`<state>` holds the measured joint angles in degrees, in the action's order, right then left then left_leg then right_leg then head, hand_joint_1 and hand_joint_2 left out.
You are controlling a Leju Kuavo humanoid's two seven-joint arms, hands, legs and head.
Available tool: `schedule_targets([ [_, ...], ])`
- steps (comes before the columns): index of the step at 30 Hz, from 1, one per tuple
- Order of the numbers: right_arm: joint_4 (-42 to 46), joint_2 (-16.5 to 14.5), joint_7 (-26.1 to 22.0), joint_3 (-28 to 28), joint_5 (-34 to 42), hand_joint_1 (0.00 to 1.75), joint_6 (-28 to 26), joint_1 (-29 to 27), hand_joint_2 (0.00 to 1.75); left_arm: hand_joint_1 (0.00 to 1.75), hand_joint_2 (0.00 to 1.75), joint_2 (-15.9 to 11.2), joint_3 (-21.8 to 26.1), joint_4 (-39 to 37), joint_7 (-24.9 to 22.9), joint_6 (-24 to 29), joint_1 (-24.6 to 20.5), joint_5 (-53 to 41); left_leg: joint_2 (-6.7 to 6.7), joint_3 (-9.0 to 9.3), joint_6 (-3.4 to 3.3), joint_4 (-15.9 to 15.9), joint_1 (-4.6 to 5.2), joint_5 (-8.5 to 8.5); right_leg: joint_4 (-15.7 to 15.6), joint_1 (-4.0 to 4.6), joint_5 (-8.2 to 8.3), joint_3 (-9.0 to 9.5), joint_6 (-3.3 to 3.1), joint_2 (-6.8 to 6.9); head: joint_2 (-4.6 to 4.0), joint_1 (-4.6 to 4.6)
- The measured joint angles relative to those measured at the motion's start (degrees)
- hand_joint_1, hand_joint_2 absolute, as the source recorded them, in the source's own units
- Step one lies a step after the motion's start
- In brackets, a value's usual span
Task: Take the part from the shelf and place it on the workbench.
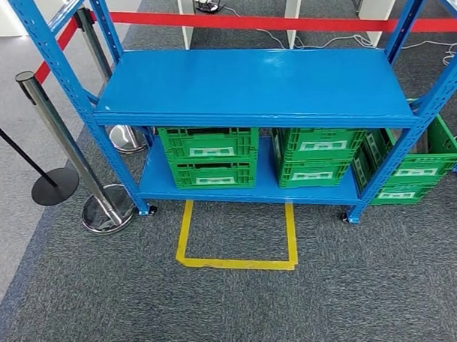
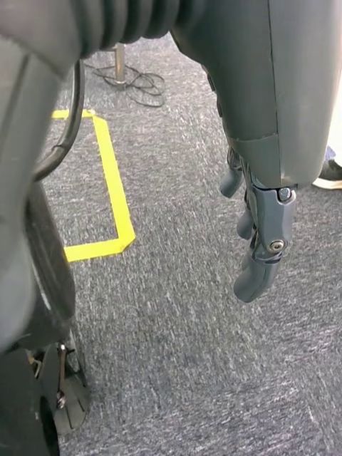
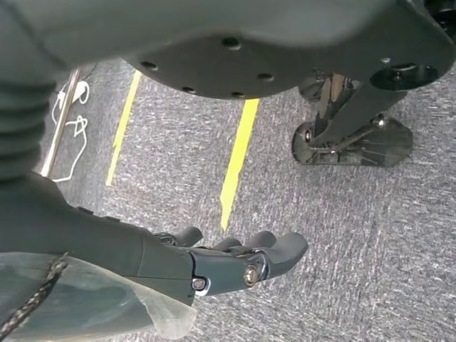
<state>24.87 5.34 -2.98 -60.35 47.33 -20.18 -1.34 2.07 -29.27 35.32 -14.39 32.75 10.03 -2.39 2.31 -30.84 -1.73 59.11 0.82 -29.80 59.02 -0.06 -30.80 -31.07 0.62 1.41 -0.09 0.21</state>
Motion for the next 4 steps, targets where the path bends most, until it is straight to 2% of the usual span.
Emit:
schedule_targets([
  [4, 0.00, -0.01, 0.01, -0.01, 0.01, 0.00, -0.05, 0.00, 1.75, 0.00, 1.75, -0.03, -0.53, 0.00, -0.01, 0.08, -0.08, 0.01, 0.00, 0.03, 0.48, -0.09, -0.07, -0.01, 0.02, 0.03, -0.05, 0.00, -0.08, 0.00, 0.00, 0.01],
])
